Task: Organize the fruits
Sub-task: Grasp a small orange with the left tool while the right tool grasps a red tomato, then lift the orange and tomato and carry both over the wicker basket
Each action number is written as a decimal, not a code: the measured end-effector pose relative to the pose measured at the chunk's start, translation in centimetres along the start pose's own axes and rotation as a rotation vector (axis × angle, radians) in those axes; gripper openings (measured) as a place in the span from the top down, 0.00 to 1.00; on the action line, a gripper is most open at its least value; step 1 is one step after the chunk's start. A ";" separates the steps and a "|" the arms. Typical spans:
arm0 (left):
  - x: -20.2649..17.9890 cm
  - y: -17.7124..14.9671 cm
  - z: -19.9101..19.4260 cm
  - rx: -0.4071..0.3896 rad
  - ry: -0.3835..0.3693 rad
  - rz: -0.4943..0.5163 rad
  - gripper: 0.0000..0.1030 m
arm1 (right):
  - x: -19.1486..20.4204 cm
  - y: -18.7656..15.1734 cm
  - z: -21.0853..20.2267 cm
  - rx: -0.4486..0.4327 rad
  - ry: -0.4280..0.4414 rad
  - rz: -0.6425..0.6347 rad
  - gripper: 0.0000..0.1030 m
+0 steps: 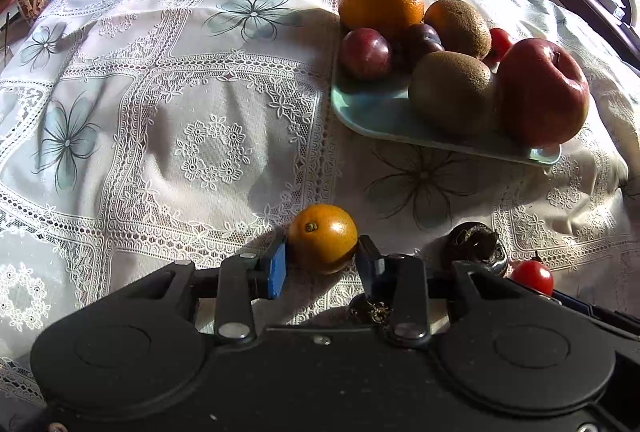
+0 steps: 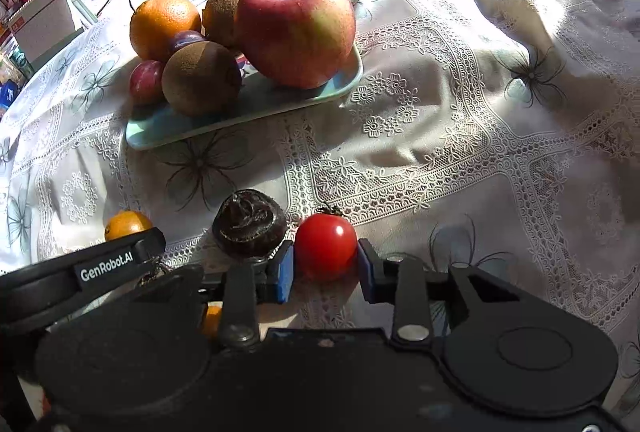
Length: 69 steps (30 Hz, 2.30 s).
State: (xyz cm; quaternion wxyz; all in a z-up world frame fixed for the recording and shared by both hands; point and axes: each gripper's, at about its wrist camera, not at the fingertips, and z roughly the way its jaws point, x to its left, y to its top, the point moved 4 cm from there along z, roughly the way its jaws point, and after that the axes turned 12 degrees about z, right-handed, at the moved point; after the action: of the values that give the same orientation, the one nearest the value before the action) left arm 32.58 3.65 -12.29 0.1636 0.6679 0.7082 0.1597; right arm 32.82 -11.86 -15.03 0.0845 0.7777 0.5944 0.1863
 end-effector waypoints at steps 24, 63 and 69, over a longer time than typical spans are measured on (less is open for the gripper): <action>0.3 -1.6 -1.4 -0.039 0.068 0.016 0.56 | -3.0 0.5 -1.6 -0.060 0.045 0.128 0.68; 0.9 -4.9 -19.8 -0.100 -0.025 0.008 0.56 | -3.6 -3.6 -19.7 -0.109 0.294 0.020 0.68; -0.2 -10.6 -21.7 -0.063 -0.121 0.076 0.56 | -5.8 -8.7 -24.9 -0.136 0.346 -0.102 0.68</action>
State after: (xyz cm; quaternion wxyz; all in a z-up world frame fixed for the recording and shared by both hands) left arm 13.41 2.71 2.44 0.2209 0.6972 0.6658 0.1476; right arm 14.03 -17.27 3.57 0.0428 0.6956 0.6247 0.3522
